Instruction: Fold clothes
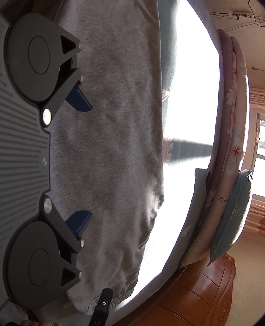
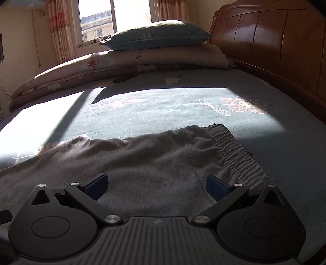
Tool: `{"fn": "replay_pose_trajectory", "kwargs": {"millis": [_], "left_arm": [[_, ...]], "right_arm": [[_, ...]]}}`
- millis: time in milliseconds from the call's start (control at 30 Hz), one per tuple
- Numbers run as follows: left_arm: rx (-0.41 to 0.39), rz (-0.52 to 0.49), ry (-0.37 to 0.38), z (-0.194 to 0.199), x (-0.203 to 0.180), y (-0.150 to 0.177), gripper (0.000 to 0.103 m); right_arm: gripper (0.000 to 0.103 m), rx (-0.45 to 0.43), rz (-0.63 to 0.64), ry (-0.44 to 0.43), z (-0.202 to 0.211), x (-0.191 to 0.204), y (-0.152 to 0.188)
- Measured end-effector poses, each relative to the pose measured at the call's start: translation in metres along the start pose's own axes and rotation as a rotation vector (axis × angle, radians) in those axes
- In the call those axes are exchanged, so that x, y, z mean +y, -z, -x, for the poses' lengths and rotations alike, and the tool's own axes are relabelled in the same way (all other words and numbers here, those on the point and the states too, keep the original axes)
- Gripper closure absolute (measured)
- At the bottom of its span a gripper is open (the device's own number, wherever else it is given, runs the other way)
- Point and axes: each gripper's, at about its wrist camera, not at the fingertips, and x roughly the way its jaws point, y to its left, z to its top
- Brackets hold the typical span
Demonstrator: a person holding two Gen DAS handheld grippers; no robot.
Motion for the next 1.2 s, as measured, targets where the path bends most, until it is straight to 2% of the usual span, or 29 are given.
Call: {"fn": "replay_pose_trajectory", "kwargs": {"millis": [133, 233, 300, 400, 467, 567, 667, 800, 900, 967, 1033, 1100, 1200], "left_arm": [[-0.003, 0.008, -0.035, -0.013, 0.008, 0.011, 0.001], [-0.047, 0.003, -0.021, -0.012, 0.013, 0.019, 0.001], [-0.042, -0.001, -0.001, -0.01, 0.016, 0.019, 0.001], [-0.026, 0.032, 0.033, -0.008, 0.024, 0.014, 0.001], [-0.034, 0.063, 0.045, -0.007, 0.03, 0.013, 0.001], [-0.041, 0.04, 0.048, -0.008, 0.03, 0.016, 0.001], [-0.041, 0.018, 0.044, -0.008, 0.027, 0.017, 0.001], [-0.037, 0.026, 0.06, -0.006, 0.031, 0.016, 0.001], [-0.04, 0.052, 0.077, -0.005, 0.035, 0.016, 0.001], [-0.041, 0.057, 0.082, -0.005, 0.035, 0.016, 0.001], [-0.043, 0.053, 0.086, -0.005, 0.036, 0.016, 0.001], [-0.048, 0.053, 0.092, -0.005, 0.036, 0.017, 0.001], [-0.054, 0.049, 0.099, -0.004, 0.037, 0.018, 0.001]], "right_arm": [[0.0, 0.014, 0.113, -0.008, -0.004, 0.021, 0.024], [0.0, 0.064, 0.148, -0.029, -0.016, 0.029, 0.03], [0.0, 0.071, 0.176, 0.001, -0.02, 0.034, 0.033], [0.0, 0.044, 0.162, 0.011, -0.018, 0.035, 0.034], [0.0, 0.017, 0.137, -0.016, -0.014, 0.034, 0.033], [0.0, 0.021, 0.15, -0.057, -0.014, 0.04, 0.034], [0.0, 0.056, 0.194, -0.06, -0.017, 0.047, 0.042], [0.0, 0.035, 0.224, -0.067, -0.01, 0.048, 0.046], [0.0, -0.007, 0.171, -0.137, -0.006, 0.044, 0.029], [0.0, -0.043, 0.136, -0.231, -0.009, 0.046, 0.005], [0.0, -0.037, 0.117, -0.325, -0.023, 0.05, -0.016], [0.0, 0.008, 0.09, -0.391, -0.049, 0.056, -0.036], [0.0, 0.146, 0.036, -0.44, -0.09, 0.056, -0.045]]}}
